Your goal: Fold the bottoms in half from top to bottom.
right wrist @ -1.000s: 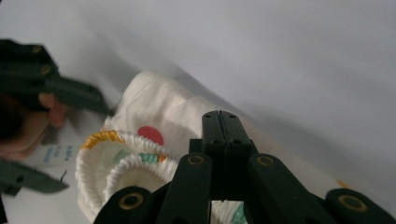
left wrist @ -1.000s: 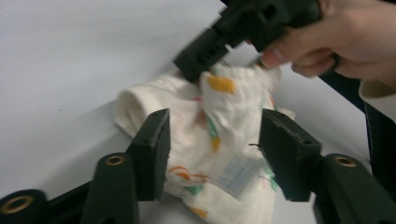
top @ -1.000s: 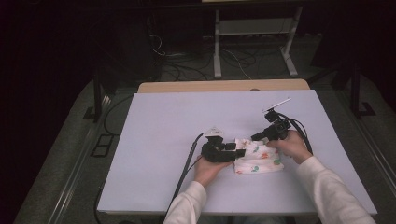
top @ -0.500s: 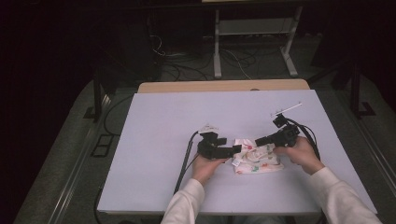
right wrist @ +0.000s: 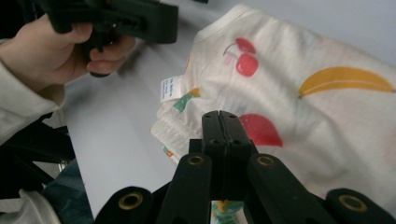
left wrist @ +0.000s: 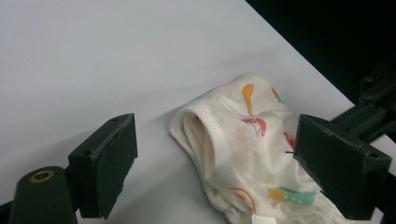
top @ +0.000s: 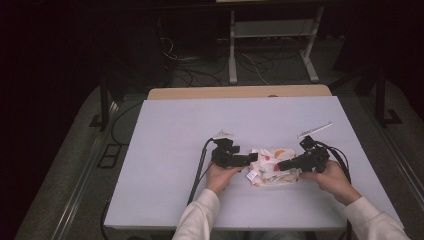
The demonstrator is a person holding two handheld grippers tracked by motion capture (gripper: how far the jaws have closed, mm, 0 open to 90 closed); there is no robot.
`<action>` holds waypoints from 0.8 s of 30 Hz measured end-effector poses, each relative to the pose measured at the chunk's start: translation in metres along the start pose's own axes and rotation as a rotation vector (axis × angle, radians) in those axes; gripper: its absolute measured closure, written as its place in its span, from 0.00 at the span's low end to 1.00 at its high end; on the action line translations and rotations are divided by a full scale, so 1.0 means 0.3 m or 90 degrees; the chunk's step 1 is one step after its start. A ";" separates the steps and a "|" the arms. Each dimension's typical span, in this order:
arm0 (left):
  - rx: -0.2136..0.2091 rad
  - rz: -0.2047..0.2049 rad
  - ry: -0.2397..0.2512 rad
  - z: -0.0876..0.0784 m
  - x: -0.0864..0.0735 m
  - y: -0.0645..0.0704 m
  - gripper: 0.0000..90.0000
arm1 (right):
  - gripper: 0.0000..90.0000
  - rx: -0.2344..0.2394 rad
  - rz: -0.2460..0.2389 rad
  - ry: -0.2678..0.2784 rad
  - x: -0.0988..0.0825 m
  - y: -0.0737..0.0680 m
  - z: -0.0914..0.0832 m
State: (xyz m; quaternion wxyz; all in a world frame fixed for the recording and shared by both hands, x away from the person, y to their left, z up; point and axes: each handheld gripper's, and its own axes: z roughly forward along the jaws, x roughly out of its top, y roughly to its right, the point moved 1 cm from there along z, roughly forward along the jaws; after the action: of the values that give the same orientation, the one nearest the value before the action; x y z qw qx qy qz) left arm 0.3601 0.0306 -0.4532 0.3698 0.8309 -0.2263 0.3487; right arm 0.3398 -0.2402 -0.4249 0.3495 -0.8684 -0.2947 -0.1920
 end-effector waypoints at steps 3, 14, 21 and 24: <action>0.002 0.005 -0.005 0.005 0.007 0.007 0.13 | 0.99 0.005 -0.011 -0.004 -0.023 -0.004 0.004; 0.009 0.014 -0.008 0.018 0.023 0.019 0.11 | 0.99 -0.006 -0.026 -0.013 -0.083 0.021 0.025; 0.015 0.019 -0.007 0.017 0.024 0.017 0.09 | 0.99 -0.019 -0.026 -0.008 -0.103 0.039 0.040; 0.017 0.024 -0.006 0.016 0.025 0.018 0.09 | 0.99 -0.025 -0.032 -0.007 -0.107 0.034 0.042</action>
State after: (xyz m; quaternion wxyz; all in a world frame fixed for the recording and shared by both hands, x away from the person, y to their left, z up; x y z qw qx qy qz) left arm 0.3636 0.0225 -0.4474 0.3508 0.8331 -0.2389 0.3548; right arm 0.3238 -0.2492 -0.4557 0.3260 -0.8685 -0.3143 -0.2015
